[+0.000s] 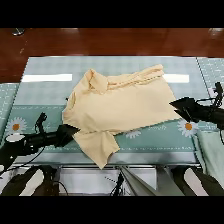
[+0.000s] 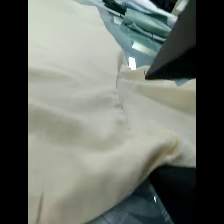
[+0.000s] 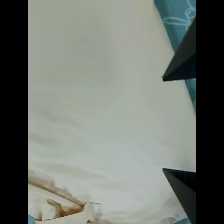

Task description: Fold the shirts.

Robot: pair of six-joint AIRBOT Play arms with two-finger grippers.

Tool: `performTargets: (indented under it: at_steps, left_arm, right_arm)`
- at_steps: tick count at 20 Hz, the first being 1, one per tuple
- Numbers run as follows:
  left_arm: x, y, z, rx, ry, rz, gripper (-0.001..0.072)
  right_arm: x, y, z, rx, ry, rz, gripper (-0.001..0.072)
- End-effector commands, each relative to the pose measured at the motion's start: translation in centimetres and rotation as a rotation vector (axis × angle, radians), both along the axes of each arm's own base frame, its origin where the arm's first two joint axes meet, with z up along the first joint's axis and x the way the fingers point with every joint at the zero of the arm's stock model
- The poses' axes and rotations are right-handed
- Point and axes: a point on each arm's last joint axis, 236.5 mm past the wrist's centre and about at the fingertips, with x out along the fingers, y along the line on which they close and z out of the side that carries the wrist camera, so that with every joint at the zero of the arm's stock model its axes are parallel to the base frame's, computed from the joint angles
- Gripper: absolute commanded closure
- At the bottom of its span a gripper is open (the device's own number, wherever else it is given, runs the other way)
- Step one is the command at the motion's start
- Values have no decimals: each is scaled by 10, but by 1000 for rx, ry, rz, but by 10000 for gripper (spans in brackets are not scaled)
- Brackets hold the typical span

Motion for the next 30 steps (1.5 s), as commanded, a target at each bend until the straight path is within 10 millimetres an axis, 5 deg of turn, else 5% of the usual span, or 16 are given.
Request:
performTargets:
  at_steps: [1,5,9,16,30]
  left_arm:
    - [6,-4,-1,6,-37,9,668]
    - [11,-9,15,-14,-88,-47,680]
    - [23,-9,30,-19,-129,-62,680]
    - [26,-9,32,-22,-134,-57,680]
    - [26,-9,32,-22,-134,-57,680]
  right_arm:
    - [6,-7,-1,-30,-11,-30,87]
    - [-5,-77,-13,-119,46,-192,87]
    - [-49,-133,-45,-260,226,-288,87]
    - [-55,-120,-87,-142,378,-245,87]
    - [-28,-116,-101,-47,394,-181,87]
